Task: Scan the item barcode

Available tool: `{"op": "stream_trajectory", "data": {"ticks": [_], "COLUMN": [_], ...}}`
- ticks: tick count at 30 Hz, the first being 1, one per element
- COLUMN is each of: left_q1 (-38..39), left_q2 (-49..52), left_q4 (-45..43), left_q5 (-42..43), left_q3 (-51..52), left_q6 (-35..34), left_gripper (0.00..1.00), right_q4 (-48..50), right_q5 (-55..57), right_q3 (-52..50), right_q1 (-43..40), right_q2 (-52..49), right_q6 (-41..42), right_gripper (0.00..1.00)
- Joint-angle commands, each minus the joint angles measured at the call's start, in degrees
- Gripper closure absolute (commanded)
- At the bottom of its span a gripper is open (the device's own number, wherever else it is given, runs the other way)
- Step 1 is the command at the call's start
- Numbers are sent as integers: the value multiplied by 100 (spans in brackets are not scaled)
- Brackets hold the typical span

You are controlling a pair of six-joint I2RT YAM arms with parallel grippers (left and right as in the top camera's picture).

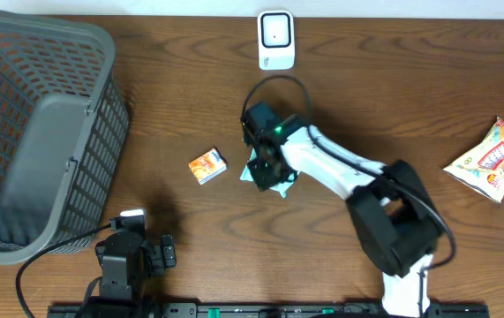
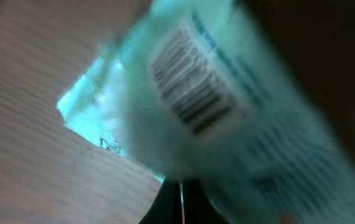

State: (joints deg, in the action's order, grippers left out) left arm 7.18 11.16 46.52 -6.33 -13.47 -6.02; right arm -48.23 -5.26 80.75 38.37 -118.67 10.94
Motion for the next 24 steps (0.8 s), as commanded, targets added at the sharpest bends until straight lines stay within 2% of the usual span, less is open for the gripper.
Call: {"op": "stream_trajectory", "data": {"ticks": [1, 5, 12, 13, 15, 16, 17, 18, 21, 24], "left_q1": [-9, -9, -9, -9, -9, -9, -9, -9, -9, -9], "left_q2": [-4, -4, -4, -4, -4, -4, -4, -4, -4, -4], "left_q4": [101, 103, 101, 101, 101, 101, 101, 101, 101, 101], "left_q5": [-31, -31, -31, -31, -31, -31, -31, -31, -31, -31], "left_q3": [31, 31, 31, 31, 31, 31, 31, 31, 31, 31], "left_q6": [-31, -31, -31, -31, -31, -31, -31, -31, -31, -31], "left_gripper": [2, 2, 2, 2, 2, 2, 2, 2, 2, 2], "right_q4": [-63, 9, 413, 389, 197, 48, -129, -348, -850, -713], "right_q5": [66, 63, 282, 413, 702, 820, 839, 822, 313, -118], "right_q3": [-83, -7, 2, 2, 2, 2, 2, 2, -83, -319], "right_q1": [46, 46, 35, 35, 13, -24, -76, -160, -387, -448], "right_q2": [-262, 133, 1578, 1716, 1915, 1961, 1998, 2002, 1978, 1976], "right_q6": [76, 79, -46, 11, 540, 999, 1495, 2155, 3950, 4640], "right_gripper": [99, 99, 99, 95, 73, 57, 13, 1, 1, 1]}}
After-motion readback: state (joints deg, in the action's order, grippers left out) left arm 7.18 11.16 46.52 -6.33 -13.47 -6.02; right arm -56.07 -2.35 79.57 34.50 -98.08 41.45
